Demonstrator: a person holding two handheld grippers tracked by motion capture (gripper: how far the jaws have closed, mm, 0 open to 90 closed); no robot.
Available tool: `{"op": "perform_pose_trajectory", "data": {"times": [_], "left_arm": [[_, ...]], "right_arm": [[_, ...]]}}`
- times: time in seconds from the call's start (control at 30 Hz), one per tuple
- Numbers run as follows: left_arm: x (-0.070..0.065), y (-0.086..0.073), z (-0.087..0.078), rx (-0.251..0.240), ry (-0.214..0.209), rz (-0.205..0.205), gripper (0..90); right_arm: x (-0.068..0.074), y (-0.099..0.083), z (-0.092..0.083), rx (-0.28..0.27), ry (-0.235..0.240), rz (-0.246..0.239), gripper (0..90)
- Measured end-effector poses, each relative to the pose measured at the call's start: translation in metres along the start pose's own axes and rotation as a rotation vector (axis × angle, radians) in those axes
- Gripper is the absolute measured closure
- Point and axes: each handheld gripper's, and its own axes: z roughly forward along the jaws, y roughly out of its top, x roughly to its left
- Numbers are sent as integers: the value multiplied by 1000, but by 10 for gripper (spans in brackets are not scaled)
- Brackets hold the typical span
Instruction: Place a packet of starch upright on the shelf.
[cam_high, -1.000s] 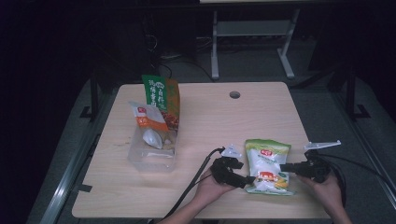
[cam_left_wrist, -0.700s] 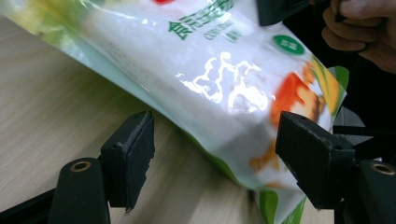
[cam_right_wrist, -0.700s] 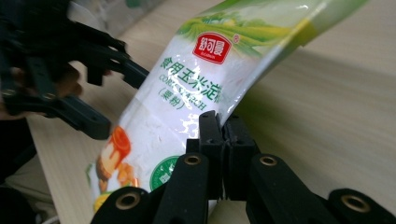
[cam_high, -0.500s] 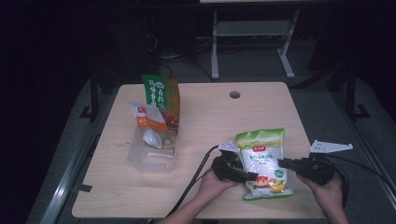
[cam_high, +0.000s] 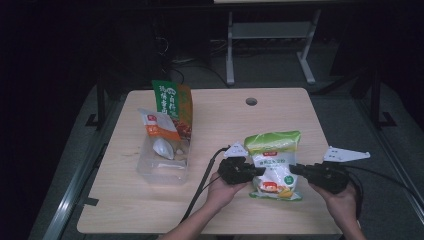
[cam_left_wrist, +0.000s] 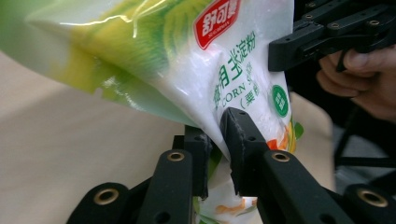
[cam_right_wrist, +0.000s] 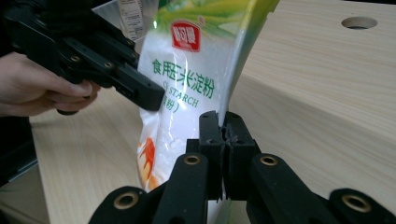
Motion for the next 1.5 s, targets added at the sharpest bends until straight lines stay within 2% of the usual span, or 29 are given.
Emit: {"op": "perform_pose_trajectory", "data": {"times": [0.07,0.13,0.23,0.37,0.5,0.57,0.63,0.7,0.8,0.9,1.0,1.07,1.2,1.5], "left_arm": [[-1,0,-4,3,37,40,816],[-2,-1,-5,10,56,70,825],[-5,-2,-7,16,71,115,840],[-9,-3,-9,20,75,148,847],[-12,-3,-9,22,71,170,850],[-13,-3,-10,25,69,177,850],[-13,-3,-10,26,65,179,850],[-14,-4,-11,28,61,182,850],[-13,-4,-12,33,59,173,847],[-11,-6,-15,29,50,158,831],[-10,-6,-18,32,45,153,782],[-8,-7,-21,51,47,154,747],[-4,-12,-25,62,55,129,675],[1,-22,-35,86,69,118,586]], "right_arm": [[-1,1,5,8,-1,-10,872],[-1,0,11,35,-3,-16,869],[-3,-5,17,56,5,-11,866],[-4,-5,16,56,19,-9,828],[-5,-1,16,68,66,-13,699],[-6,3,20,102,88,-19,631],[-4,6,26,124,105,-29,594],[0,9,32,139,115,-45,598],[6,11,37,155,93,-75,688],[6,13,37,161,101,-63,775],[8,14,35,166,94,-72,832],[10,15,35,163,84,-73,838],[13,15,35,152,69,-80,841],[13,21,32,133,41,-77,844]]}}
